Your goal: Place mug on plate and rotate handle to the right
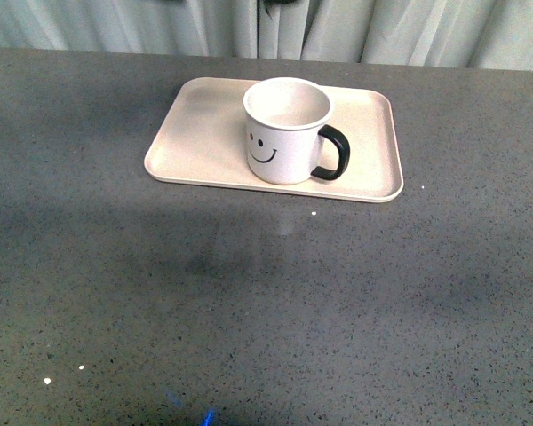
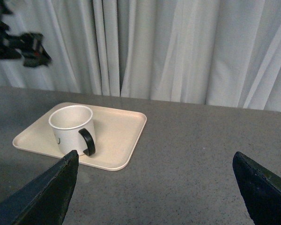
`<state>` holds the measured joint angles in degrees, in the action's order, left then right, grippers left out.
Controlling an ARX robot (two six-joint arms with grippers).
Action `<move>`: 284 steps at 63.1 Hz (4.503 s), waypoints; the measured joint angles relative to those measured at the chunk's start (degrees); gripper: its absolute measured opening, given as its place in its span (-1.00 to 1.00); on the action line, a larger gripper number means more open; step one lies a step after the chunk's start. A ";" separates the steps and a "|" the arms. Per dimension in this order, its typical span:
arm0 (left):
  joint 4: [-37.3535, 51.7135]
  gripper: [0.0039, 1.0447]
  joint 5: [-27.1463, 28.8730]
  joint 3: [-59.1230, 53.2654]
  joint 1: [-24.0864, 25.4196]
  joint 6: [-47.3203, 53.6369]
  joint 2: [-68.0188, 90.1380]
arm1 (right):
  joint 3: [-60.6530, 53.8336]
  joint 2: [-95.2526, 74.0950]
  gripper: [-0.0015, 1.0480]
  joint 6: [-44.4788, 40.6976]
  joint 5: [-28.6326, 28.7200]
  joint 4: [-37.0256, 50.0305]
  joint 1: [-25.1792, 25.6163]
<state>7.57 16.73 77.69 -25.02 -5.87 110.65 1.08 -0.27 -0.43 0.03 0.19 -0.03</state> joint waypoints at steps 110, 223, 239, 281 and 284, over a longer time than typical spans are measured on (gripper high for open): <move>7.72 -0.98 -16.74 -76.94 24.81 5.42 -95.78 | 0.00 0.00 0.82 0.00 -0.04 -0.02 0.00; -7.58 0.83 -16.74 -76.91 24.85 5.55 -109.72 | 70.66 -103.49 0.82 -1.46 20.37 -12.35 -3.06; -7.58 0.83 -16.74 -76.91 24.85 5.57 -109.72 | 77.99 -113.46 0.82 -0.39 15.58 -13.77 -7.15; -7.58 0.83 -16.74 -76.91 24.85 5.57 -109.72 | 93.33 -127.32 0.52 2.60 12.72 -20.79 -10.08; -7.58 0.83 -16.74 -76.91 24.85 5.57 -109.72 | 94.79 -128.54 0.29 2.75 12.02 -21.40 -10.43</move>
<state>-0.01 -0.01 0.78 -0.16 -0.30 0.93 95.88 -128.81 2.33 12.05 -21.21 -10.46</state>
